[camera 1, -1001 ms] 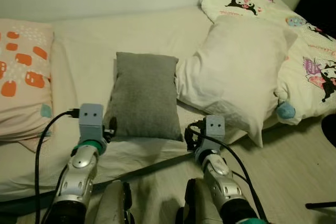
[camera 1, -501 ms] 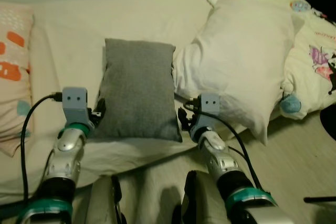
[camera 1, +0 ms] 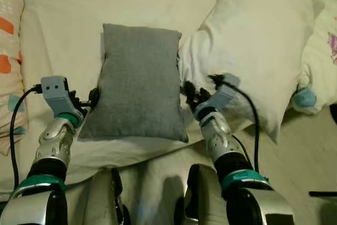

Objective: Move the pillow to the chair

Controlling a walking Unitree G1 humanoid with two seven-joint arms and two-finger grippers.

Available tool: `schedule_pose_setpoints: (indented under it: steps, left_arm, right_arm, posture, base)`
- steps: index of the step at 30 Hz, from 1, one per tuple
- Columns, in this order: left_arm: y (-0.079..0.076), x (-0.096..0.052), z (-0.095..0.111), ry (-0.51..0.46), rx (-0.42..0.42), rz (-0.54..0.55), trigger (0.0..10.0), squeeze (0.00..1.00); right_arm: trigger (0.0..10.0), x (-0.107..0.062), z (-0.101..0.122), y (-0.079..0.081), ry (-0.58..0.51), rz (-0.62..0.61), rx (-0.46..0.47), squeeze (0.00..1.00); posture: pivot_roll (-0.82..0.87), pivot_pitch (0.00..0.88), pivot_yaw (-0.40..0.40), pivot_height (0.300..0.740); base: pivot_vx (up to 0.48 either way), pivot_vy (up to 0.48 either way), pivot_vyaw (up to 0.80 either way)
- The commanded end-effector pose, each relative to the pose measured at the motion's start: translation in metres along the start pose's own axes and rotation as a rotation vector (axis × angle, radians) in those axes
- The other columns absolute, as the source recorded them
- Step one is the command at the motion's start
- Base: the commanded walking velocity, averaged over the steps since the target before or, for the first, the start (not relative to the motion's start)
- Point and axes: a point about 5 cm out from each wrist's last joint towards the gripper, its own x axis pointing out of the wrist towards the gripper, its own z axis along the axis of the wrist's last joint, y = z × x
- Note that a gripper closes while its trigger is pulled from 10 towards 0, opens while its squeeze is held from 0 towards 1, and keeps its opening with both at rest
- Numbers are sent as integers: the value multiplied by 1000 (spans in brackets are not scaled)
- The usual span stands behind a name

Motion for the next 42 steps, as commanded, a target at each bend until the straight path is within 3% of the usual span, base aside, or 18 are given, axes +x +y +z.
schedule_pose_setpoints:
  steps: [1, 4, 11, 14, 19, 26, 27, 29, 31, 32, 33, 35, 36, 38, 39, 40, 41, 42]
  left_arm:
    - [2, -4, -11, 35, -51, -18, 10000, 1000]
    - [-5, -5, -21, 66, -90, -82, 10000, 1000]
    - [-14, -7, -31, 105, -133, -147, 10000, 1000]
    - [-26, -11, -48, 217, -233, -266, 10000, 1000]
    - [-35, -19, -65, 319, -324, -368, 10000, 1000]
    - [-49, -20, -66, 320, -427, -475, 10000, 1000]
    - [-49, -20, -66, 320, -427, -475, 10000, 1000]
    - [-54, -23, -71, 364, -408, -525, 10000, 1000]
    - [-54, -23, -71, 364, -408, -525, 10000, 1000]
    - [-55, -25, -75, 399, -391, -544, 10000, 1000]
    - [-55, -31, -82, 458, -347, -559, 10000, 914]
    - [-55, -32, -84, 469, -340, -561, 10000, 914]
    - [-54, -33, -84, 466, -337, -572, 10000, 0]
    - [-54, -33, -84, 462, -342, -582, 10000, 0]
    - [-56, -34, -83, 452, -346, -599, 2000, 0]
    - [-57, -35, -83, 446, -350, -611, 2000, 0]
    - [-58, -35, -83, 442, -352, -622, 0, 0]
    - [-58, -35, -83, 442, -352, -622, 0, 0]
  right_arm:
    - [10000, 0, -6, 8, 5, 31, 137, 1000]
    - [10000, -2, -13, 17, 59, 122, 219, 1000]
    - [10000, -10, -26, 26, 151, 257, 214, 1000]
    - [10000, -23, -40, 36, 245, 426, 235, 1000]
    - [10000, -32, -51, 49, 315, 542, 241, 1000]
    - [10000, -42, -68, 58, 422, 633, 138, 1000]
    - [10000, -42, -68, 58, 422, 633, 138, 1000]
    - [10000, -44, -75, 56, 462, 626, 39, 1000]
    - [10000, -44, -75, 56, 462, 626, 39, 1000]
    - [10000, -45, -78, 55, 478, 624, -16, 788]
    - [10000, -49, -84, 54, 516, 635, -102, 0]
    - [10000, -50, -86, 54, 524, 639, -118, 0]
    - [7059, -51, -88, 54, 533, 638, -136, 0]
    - [7059, -52, -90, 54, 539, 628, -149, 0]
    - [0, -52, -92, 52, 544, 611, -152, 0]
    - [0, -52, -94, 51, 546, 599, -153, 0]
    - [0, -52, -94, 51, 548, 591, -154, 0]
    - [0, -52, -94, 51, 548, 591, -154, 0]
  posture:
    - [36, 249, 30, 550]
    - [33, 252, 36, 550]
    - [29, 257, 28, 550]
    - [28, 260, 23, 550]
    - [22, 257, 14, 550]
    - [28, 258, 1, 550]
    - [28, 258, 1, 550]
    - [32, 252, -1, 550]
    - [32, 252, -1, 550]
    - [33, 252, -1, 550]
    - [38, 250, 5, 550]
    - [38, 250, 5, 550]
    - [42, 246, 13, 550]
    - [43, 247, 16, 550]
    - [46, 244, 18, 550]
    - [46, 244, 18, 550]
    - [52, 243, 21, 550]
    - [52, 243, 21, 550]
  base:
    - [0, 0, 0]
    - [0, 0, 0]
    - [0, 0, 0]
    - [0, 0, 0]
    - [0, 0, 0]
    - [0, 0, 0]
    - [0, 0, 0]
    - [0, 0, 0]
    - [0, 0, 0]
    - [0, 0, 0]
    - [0, 0, 0]
    - [0, 0, 0]
    - [0, 0, 0]
    - [0, 0, 0]
    - [0, 0, 0]
    - [0, 0, 0]
    - [0, 0, 0]
    - [0, 0, 0]
